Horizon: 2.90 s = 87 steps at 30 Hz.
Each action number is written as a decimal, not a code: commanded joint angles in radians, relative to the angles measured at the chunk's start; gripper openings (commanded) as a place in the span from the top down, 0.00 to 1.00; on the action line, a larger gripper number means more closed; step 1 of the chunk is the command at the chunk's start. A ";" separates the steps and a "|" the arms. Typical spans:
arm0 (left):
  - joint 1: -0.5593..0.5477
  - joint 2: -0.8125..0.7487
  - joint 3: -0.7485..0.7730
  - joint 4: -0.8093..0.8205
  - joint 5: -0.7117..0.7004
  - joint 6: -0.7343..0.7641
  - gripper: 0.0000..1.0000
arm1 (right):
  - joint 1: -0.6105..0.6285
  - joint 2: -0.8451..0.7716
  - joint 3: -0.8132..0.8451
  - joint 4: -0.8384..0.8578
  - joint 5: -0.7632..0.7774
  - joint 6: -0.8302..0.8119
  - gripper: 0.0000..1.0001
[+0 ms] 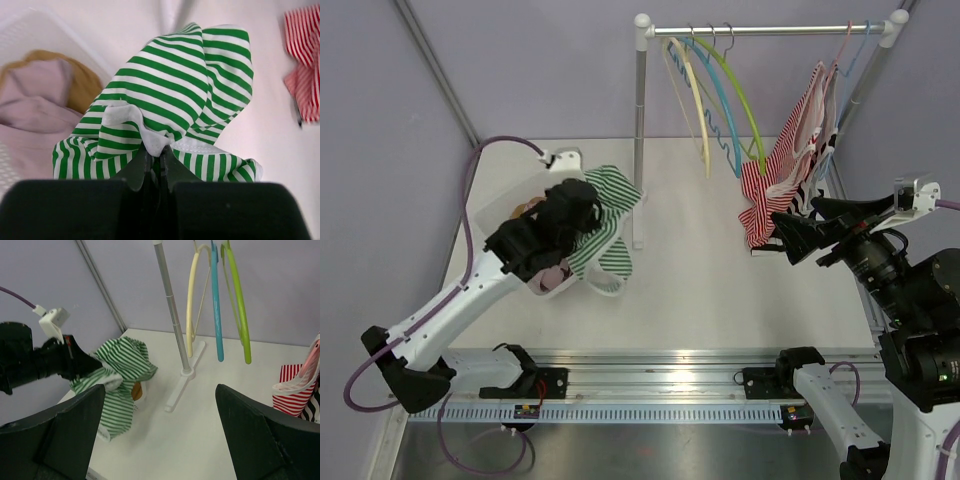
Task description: Remove the tank top from the hanger
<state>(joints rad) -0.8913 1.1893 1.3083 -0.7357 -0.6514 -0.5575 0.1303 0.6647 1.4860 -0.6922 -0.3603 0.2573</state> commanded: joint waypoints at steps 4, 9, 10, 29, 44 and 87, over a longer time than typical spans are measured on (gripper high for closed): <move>0.314 0.007 0.176 -0.053 0.122 0.065 1.00 | 0.002 -0.002 -0.020 0.051 0.001 -0.009 0.00; 0.544 0.087 0.242 -0.053 0.252 0.070 1.00 | 0.000 0.009 -0.038 0.062 -0.006 -0.016 0.01; 0.577 0.105 0.250 -0.062 0.277 0.068 1.00 | 0.000 0.010 -0.041 0.060 -0.008 -0.021 0.00; 0.874 0.671 0.197 0.028 0.400 -0.065 1.00 | 0.000 0.039 -0.119 0.099 0.130 -0.006 0.00; 0.862 0.550 0.296 -0.066 0.369 -0.067 0.23 | 0.000 0.168 0.009 -0.091 0.354 -0.030 0.00; 0.261 -0.292 -0.126 -0.163 0.256 0.199 0.01 | -0.169 1.151 0.852 -0.182 0.603 -0.197 0.68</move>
<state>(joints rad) -0.6254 0.9085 1.1923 -0.9413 -0.3752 -0.3916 -0.0059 1.8027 2.2826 -0.8700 0.2817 0.0692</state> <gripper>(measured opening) 0.987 0.346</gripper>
